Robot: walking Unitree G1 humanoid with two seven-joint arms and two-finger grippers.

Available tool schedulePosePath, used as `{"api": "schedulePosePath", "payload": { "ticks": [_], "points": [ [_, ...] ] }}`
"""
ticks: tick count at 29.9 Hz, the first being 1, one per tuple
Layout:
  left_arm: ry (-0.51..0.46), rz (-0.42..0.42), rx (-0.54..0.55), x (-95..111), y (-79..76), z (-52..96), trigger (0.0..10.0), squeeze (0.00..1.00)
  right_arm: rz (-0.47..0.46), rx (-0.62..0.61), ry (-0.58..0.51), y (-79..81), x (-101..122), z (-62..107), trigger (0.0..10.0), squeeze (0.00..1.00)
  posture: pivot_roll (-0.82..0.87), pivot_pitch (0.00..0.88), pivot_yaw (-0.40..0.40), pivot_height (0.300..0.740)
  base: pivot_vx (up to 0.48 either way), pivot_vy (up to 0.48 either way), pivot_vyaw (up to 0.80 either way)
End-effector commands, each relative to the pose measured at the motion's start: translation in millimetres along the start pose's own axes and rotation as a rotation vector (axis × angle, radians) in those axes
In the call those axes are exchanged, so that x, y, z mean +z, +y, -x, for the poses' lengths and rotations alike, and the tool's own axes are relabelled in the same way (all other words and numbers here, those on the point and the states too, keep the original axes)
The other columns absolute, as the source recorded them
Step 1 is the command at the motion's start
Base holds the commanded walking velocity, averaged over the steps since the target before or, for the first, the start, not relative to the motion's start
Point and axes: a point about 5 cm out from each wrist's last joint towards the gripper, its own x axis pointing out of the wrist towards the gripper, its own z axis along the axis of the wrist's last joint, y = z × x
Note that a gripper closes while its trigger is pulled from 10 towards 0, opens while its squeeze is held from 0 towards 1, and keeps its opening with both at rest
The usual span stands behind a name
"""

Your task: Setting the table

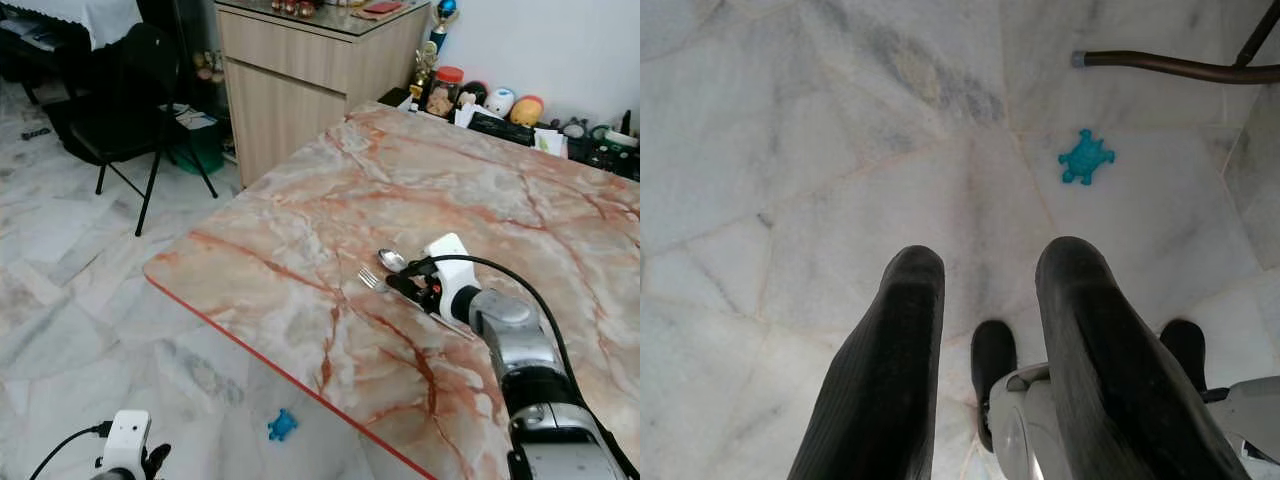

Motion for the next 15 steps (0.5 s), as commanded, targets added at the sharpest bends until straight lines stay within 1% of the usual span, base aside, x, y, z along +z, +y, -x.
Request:
{"api": "schedulePosePath", "payload": {
  "ticks": [1,2,3,6,12,15],
  "points": [
    [0.021,0.010,-0.002,-3.8,0.7,0.8,10.0,0.00,0.001,0.002,-0.010,-4.6,1.2,7.2,10.0,0.00,0.12,0.000,-0.028,0.740,0.000,0.000,0.00],
    [0.023,0.009,-0.004,-4.3,0.9,1.0,10.0,0.00,-0.002,0.010,0.004,-4.0,-5.0,10.1,10.0,0.00,0.12,0.000,-0.026,0.740,0.000,0.000,0.00],
    [0.023,0.009,-0.004,-4.3,0.9,1.0,10.0,0.00,-0.002,0.010,0.004,-4.0,-5.0,10.1,10.0,0.00,0.12,0.000,-0.026,0.740,0.000,0.000,0.00],
    [0.029,0.002,-0.011,-5.5,1.7,1.4,10.0,0.00,0.004,0.062,0.044,2.7,-19.0,14.8,10.0,0.00,0.11,0.000,-0.021,0.740,0.000,0.000,0.00],
    [0.032,-0.004,-0.013,-5.8,2.6,1.6,10.0,0.00,0.002,0.058,0.053,3.7,-23.1,15.0,10.0,0.00,0.11,0.000,-0.018,0.740,0.000,0.000,0.00],
    [0.033,-0.007,-0.013,-5.8,2.9,1.6,10.0,0.00,0.011,0.054,0.048,6.0,-22.8,12.1,10.0,0.00,0.12,0.000,-0.019,0.740,0.000,0.000,0.00]
  ]
}}
